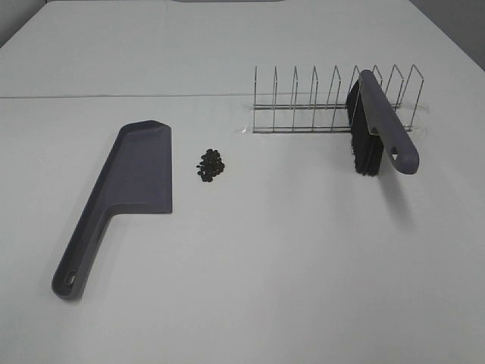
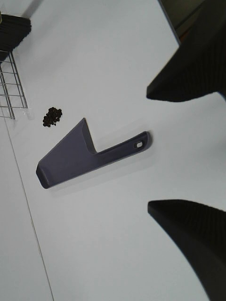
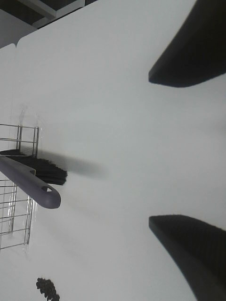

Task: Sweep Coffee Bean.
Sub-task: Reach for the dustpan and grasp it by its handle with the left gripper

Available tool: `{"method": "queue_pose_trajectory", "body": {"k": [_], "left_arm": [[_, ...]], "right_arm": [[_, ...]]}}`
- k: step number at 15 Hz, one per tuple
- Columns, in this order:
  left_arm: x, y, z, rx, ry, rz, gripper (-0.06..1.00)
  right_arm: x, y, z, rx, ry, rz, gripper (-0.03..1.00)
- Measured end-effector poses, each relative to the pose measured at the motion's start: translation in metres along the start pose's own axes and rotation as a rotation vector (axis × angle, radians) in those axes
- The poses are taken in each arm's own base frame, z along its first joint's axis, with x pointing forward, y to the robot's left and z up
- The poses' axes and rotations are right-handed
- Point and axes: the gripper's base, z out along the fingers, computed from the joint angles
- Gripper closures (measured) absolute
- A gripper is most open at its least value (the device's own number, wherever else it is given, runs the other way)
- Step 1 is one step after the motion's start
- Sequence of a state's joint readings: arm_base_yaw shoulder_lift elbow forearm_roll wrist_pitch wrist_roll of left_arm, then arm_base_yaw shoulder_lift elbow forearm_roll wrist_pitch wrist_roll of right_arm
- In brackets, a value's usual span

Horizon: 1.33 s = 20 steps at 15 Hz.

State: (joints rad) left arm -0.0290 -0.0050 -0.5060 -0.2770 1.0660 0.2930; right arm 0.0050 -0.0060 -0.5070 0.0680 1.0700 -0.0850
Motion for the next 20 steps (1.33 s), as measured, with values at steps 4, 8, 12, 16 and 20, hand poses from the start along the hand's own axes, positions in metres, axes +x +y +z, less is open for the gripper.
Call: {"method": "queue_pose_trajectory", "body": {"k": [4, 8, 12, 16, 20], "left_arm": [[0.0000, 0.0000, 0.0000, 0.000, 0.000, 0.000, 0.35], [0.0000, 0.0000, 0.0000, 0.000, 0.000, 0.000, 0.35], [0.0000, 0.0000, 0.0000, 0.000, 0.000, 0.000, 0.35], [0.0000, 0.0000, 0.0000, 0.000, 0.000, 0.000, 0.35], [0.0000, 0.0000, 0.0000, 0.000, 0.000, 0.000, 0.35]], "right_arm": [[0.0000, 0.0000, 0.0000, 0.000, 0.000, 0.000, 0.25], [0.0000, 0.0000, 0.0000, 0.000, 0.000, 0.000, 0.25], [0.0000, 0.0000, 0.0000, 0.000, 0.000, 0.000, 0.25], [0.0000, 0.0000, 0.0000, 0.000, 0.000, 0.000, 0.25], [0.0000, 0.0000, 0.0000, 0.000, 0.000, 0.000, 0.25]]}}
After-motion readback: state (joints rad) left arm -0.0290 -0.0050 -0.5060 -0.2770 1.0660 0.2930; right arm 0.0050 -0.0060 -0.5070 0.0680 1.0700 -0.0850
